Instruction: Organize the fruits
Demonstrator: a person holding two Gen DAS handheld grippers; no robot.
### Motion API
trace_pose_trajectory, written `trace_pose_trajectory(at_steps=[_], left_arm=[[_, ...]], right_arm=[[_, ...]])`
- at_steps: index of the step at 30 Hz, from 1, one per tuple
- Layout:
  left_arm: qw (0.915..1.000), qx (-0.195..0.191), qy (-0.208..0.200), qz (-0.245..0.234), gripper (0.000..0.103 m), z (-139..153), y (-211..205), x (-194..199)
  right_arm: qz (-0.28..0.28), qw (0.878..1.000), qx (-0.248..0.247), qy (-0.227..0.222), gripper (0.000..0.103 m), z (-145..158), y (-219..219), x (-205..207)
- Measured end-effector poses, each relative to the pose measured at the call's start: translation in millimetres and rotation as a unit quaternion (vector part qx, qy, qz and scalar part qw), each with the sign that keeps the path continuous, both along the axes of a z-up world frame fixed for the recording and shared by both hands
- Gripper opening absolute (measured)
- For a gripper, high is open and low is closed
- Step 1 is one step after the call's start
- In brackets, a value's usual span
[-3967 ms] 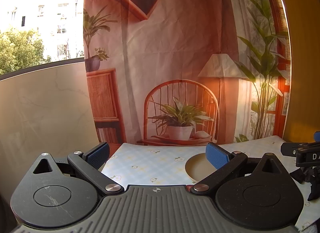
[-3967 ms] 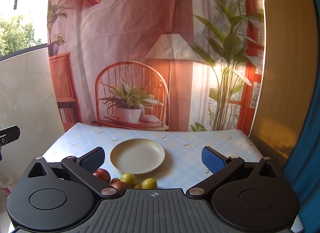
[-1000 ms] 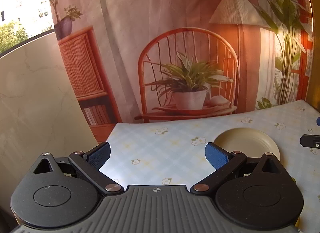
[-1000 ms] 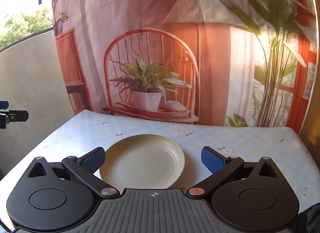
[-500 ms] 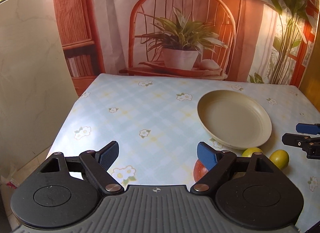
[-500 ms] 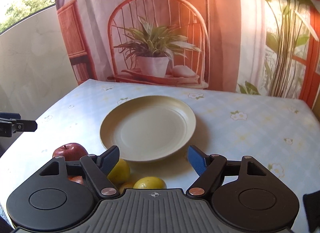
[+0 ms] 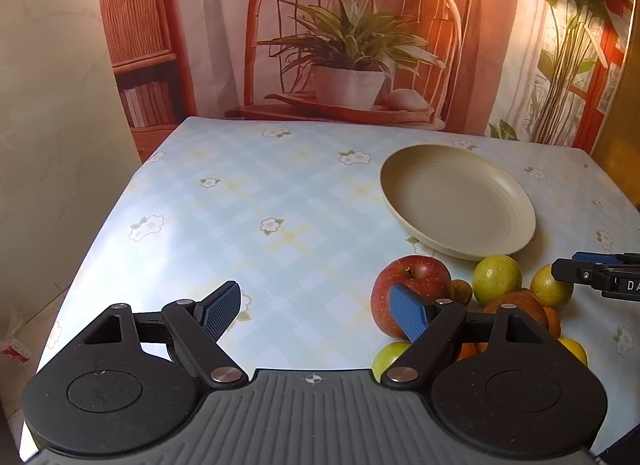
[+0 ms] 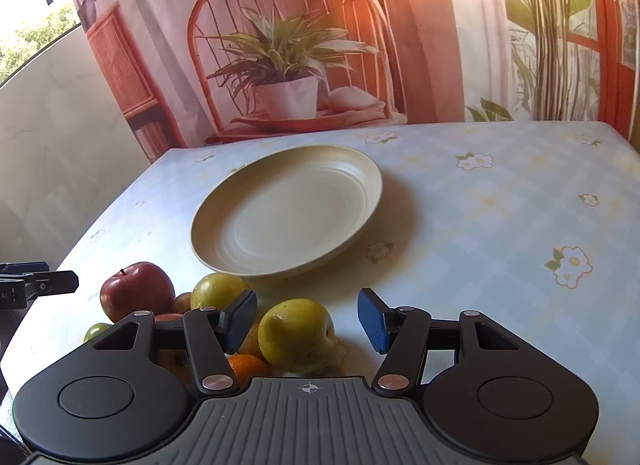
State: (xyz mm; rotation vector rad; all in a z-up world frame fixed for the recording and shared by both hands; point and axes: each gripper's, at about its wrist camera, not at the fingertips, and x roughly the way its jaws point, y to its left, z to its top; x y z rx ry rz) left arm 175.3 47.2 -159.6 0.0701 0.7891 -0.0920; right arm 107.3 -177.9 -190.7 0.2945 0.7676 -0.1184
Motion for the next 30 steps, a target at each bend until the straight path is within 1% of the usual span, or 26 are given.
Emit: trace_pose_trajectory(at_steps=[9, 14, 20, 23, 27, 30], left_arm=[[0.9994, -0.017, 0.006, -0.03, 0.083, -4, -3, -7], [0.9982, -0.037, 0.031, -0.035, 0.082, -11, 0, -4], [0.9964, -0.057, 0.049, -0.04, 0.08, -17, 3, -2], [0.994, -0.073, 0.063, -0.052, 0.08, -22, 3, -2], [0.9922, -0.075, 0.078, -0.061, 0.08, -28, 0, 1], [0.9903, -0.08, 0.094, -0.063, 0.074, -33, -1, 3]], right_arm=[[0.012, 1.0, 0.0, 0.019, 0.052, -6, 8, 6], [0.016, 0.999, 0.005, 0.029, 0.05, -10, 9, 8], [0.01, 0.999, 0.008, 0.036, 0.043, -14, 9, 7], [0.01, 0.999, 0.009, 0.036, 0.043, -14, 9, 6], [0.009, 0.999, 0.009, 0.035, 0.043, -14, 9, 6], [0.007, 0.999, 0.011, 0.034, 0.043, -14, 9, 4]])
